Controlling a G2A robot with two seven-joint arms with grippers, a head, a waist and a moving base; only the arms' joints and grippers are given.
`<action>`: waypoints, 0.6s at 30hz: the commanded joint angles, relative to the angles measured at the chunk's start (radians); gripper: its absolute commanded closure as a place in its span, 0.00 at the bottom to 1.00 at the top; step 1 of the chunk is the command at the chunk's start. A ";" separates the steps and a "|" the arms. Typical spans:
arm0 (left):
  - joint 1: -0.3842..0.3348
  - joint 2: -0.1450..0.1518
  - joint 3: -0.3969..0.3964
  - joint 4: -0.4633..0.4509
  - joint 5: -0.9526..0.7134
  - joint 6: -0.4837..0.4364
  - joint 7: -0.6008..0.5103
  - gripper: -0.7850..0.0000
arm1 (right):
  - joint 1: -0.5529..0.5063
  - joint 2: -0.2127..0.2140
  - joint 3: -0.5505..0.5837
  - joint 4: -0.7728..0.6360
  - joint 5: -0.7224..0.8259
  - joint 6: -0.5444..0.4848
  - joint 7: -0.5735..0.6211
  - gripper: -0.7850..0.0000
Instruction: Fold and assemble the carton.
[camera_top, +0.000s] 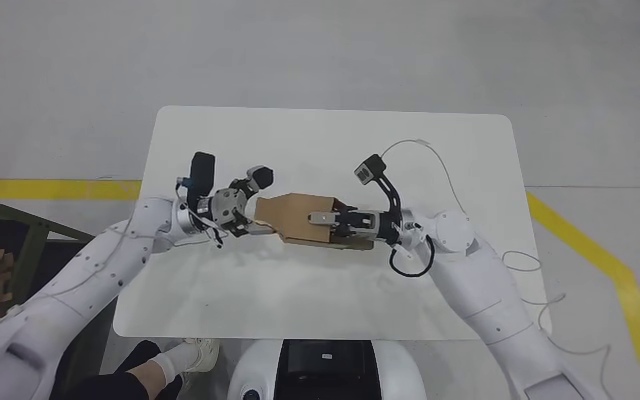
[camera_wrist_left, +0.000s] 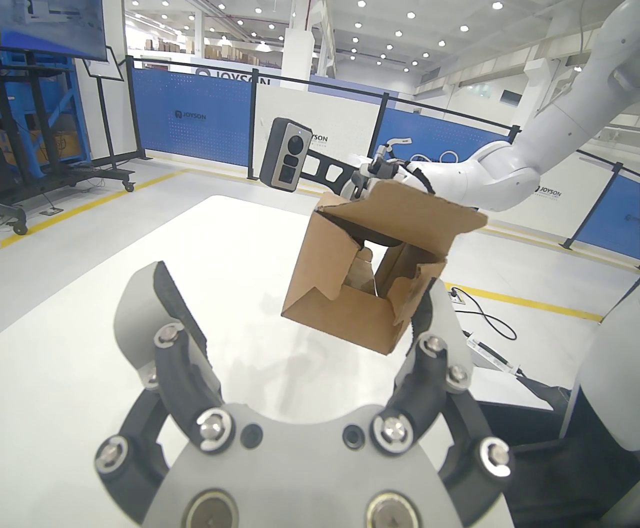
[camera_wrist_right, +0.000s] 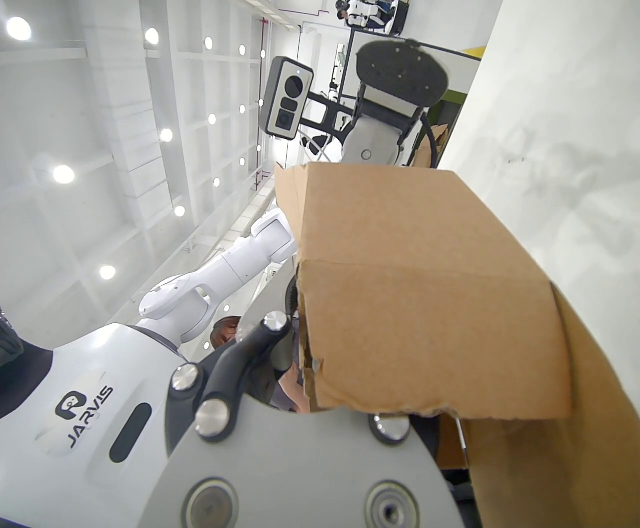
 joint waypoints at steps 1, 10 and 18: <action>-0.004 -0.005 0.005 0.003 0.001 0.000 0.000 0.00 | -0.001 0.000 -0.001 -0.003 0.000 -0.001 0.002 1.00; -0.022 -0.021 0.022 0.016 0.031 0.000 0.000 0.00 | -0.006 -0.001 -0.002 -0.010 -0.004 -0.003 0.007 1.00; -0.021 -0.024 0.013 0.030 0.028 0.000 0.000 0.00 | -0.008 -0.002 0.001 -0.005 -0.013 -0.004 -0.004 1.00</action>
